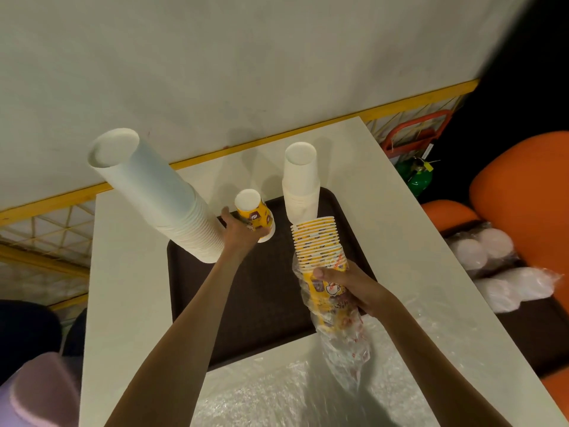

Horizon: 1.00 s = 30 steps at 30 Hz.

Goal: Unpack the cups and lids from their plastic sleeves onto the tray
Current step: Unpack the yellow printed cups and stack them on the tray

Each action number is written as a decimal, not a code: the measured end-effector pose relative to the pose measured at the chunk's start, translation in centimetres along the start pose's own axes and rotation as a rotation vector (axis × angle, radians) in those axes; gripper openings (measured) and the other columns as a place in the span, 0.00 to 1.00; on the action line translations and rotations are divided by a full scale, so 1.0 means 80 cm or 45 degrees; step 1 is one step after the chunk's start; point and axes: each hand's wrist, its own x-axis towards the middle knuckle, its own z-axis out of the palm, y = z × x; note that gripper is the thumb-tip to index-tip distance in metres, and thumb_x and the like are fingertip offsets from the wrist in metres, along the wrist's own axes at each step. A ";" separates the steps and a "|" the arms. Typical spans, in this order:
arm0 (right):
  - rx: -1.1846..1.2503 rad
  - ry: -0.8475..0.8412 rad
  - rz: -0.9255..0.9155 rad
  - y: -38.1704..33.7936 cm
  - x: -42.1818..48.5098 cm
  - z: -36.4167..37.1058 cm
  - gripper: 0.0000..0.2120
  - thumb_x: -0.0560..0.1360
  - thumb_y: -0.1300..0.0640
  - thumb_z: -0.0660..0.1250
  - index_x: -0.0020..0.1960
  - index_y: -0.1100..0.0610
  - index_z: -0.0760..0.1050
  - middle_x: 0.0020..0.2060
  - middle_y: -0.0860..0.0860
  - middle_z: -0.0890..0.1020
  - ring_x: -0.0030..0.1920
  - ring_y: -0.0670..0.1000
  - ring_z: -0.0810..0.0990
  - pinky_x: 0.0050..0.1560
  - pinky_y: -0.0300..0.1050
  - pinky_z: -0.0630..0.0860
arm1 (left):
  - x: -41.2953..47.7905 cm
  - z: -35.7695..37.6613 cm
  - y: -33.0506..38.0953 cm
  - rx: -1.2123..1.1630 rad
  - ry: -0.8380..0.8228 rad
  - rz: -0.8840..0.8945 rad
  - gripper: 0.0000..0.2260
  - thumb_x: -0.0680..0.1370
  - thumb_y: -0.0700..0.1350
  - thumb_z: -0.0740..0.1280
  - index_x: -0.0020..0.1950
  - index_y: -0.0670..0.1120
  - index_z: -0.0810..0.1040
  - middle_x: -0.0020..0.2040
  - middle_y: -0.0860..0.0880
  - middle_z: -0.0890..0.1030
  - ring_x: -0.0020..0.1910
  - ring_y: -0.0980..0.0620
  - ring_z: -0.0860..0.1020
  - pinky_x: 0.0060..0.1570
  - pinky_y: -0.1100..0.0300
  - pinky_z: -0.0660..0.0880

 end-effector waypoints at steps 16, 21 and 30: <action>-0.098 -0.065 -0.049 -0.003 -0.015 0.019 0.22 0.66 0.49 0.72 0.58 0.45 0.72 0.56 0.50 0.80 0.58 0.51 0.79 0.63 0.49 0.74 | -0.087 -0.014 0.085 0.020 -0.721 0.071 0.21 0.78 0.58 0.59 0.65 0.46 0.73 0.56 0.51 0.78 0.57 0.54 0.76 0.60 0.58 0.72; -0.124 -0.093 -0.081 -0.010 -0.024 0.020 0.21 0.65 0.50 0.71 0.57 0.45 0.71 0.54 0.48 0.80 0.56 0.49 0.79 0.57 0.44 0.76 | -0.093 -0.021 0.088 0.233 -0.853 0.202 0.20 0.77 0.53 0.65 0.66 0.46 0.72 0.60 0.50 0.78 0.60 0.53 0.76 0.57 0.62 0.73; -0.196 -0.188 -0.067 -0.010 -0.035 0.026 0.19 0.69 0.57 0.72 0.56 0.46 0.70 0.51 0.45 0.80 0.53 0.46 0.80 0.52 0.38 0.76 | -0.103 -0.042 0.090 0.299 -0.990 0.168 0.21 0.76 0.48 0.67 0.67 0.46 0.70 0.59 0.51 0.76 0.60 0.52 0.75 0.58 0.62 0.72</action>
